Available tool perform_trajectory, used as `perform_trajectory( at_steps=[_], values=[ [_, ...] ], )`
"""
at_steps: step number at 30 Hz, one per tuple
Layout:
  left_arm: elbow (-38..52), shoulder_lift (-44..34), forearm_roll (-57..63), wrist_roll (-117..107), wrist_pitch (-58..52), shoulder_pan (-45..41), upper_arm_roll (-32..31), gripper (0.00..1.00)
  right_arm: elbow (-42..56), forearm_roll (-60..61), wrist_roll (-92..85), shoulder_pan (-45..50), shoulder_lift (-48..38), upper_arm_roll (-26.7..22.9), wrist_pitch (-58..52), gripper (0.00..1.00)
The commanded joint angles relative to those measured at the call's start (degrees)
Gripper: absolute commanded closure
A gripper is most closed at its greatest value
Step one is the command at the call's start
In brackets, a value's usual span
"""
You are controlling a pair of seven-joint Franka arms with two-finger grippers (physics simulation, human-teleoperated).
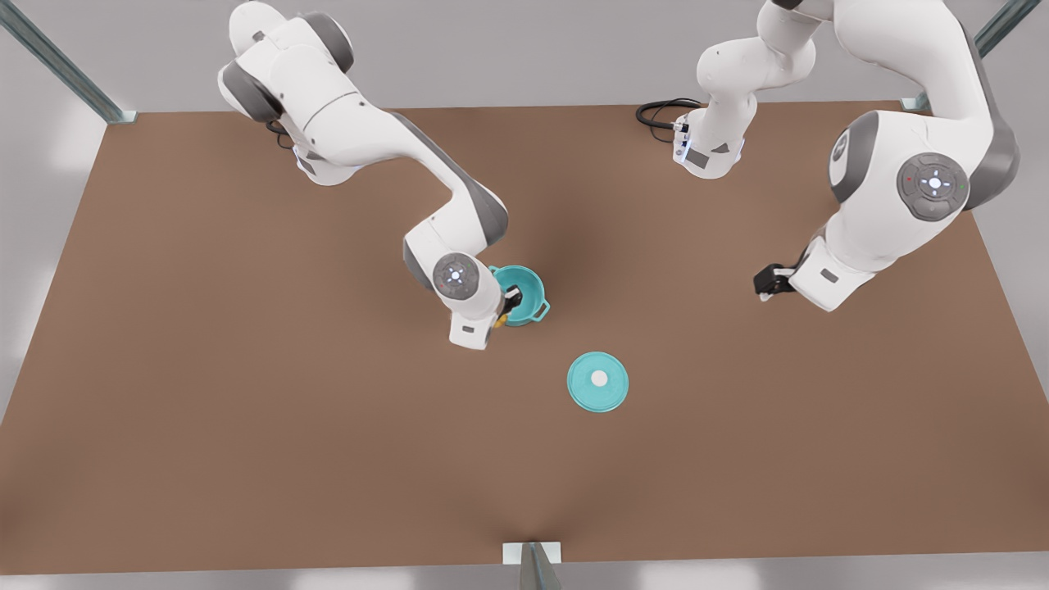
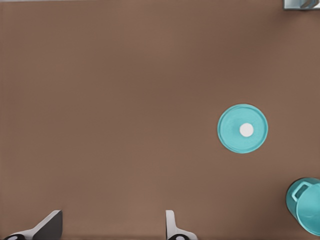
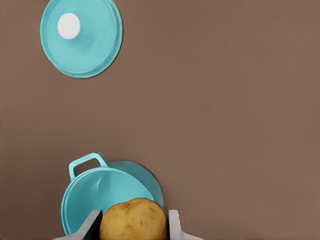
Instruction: Open the pot lid and put the potato into the pot
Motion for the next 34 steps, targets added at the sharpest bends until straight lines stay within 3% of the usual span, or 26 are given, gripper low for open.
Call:
perform_trajectory(
  at_steps=[1,6,18,19,20,24,26,29,31,34],
  values=[
    [-0.05,-0.07,-0.07,0.82,-0.09,0.0,-0.05,0.0,0.2,-0.22,16.89,1.35,0.44,0.15,-0.05,0.53],
    [0.04,0.11,-0.16,0.82,0.0,0.18,-0.31,0.0,-4.02,-0.13,17.33,3.02,0.44,0.32,-0.23,0.53],
    [0.48,0.37,-1.65,0.82,0.17,0.18,-0.32,0.0,-3.67,-0.39,17.24,3.9,5.36,0.32,3.37,0.51],
    [0.48,0.37,-2.35,0.82,0.17,0.27,-0.23,0.0,-3.67,-0.48,17.33,3.99,5.36,0.32,3.37,0.37],
    [0.48,0.37,-2.35,0.82,0.17,0.27,-0.23,0.0,-3.58,-0.48,17.24,3.99,5.27,0.32,5.12,0.03],
    [0.83,0.46,-2.44,0.73,0.35,0.18,-0.31,0.0,-3.67,-0.3,17.24,3.81,4.92,0.24,6.71,0.0],
    [1.18,0.46,-2.44,0.74,0.35,-0.26,-0.75,0.0,-3.58,-1.18,15.93,-2.07,-1.32,-0.12,-0.4,0.0],
    [1.27,0.46,-2.35,0.82,0.35,-0.52,-0.75,0.0,3.36,-15.24,-9.46,-24.39,-7.91,-0.56,-24.48,0.0],
    [1.27,0.46,-2.35,0.82,0.35,-0.52,-0.75,0.0,3.36,-16.39,-18.09,-34.94,-10.72,-0.64,-27.12,0.0],
    [1.36,0.46,-2.35,0.91,0.35,-0.52,-0.67,0.0,2.93,-16.21,-17.92,-36.88,-11.34,-0.47,-29.76,0.0]
  ],
)
